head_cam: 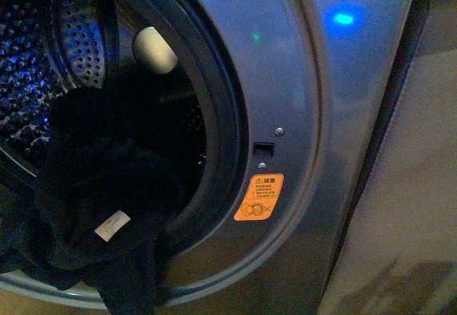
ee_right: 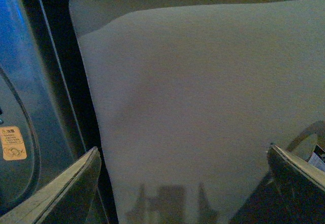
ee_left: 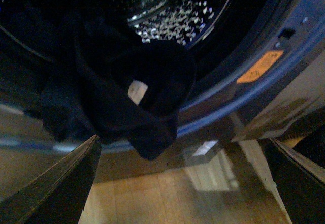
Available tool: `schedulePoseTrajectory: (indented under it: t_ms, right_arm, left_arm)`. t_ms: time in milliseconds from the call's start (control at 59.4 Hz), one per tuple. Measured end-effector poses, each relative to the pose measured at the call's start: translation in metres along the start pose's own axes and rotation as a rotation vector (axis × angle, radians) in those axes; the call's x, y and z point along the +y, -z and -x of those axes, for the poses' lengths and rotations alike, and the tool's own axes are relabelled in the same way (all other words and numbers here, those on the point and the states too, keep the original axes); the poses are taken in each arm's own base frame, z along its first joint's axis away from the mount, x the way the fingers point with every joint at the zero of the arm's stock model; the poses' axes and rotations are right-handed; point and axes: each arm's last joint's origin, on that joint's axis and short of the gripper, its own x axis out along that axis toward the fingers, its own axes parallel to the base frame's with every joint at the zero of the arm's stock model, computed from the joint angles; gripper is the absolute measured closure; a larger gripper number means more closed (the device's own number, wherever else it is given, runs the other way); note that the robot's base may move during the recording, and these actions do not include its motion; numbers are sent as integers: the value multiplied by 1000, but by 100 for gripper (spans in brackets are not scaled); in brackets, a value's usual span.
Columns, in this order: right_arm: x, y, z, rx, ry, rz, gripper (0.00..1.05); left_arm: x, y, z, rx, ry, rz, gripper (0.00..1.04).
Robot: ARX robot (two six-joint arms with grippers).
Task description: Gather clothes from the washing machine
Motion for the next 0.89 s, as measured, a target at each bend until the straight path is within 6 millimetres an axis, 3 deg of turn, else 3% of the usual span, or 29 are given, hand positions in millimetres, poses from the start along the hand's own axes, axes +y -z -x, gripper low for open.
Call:
schedulePoseTrajectory:
  t_ms: [101, 236, 505, 893]
  right_arm:
    - [0, 0, 0, 0, 0, 0, 7]
    - [0, 0, 0, 0, 0, 0, 7]
    - [0, 0, 0, 0, 0, 0, 7]
    - [0, 0, 0, 0, 0, 0, 7]
  left_arm:
    - [6, -20, -38, -2, 25, -15, 7]
    - [12, -31, -89, 37, 31, -21, 7]
    - [17, -22, -178, 157, 35, -34, 7]
    - [35, -15, -242, 205, -91, -67, 7]
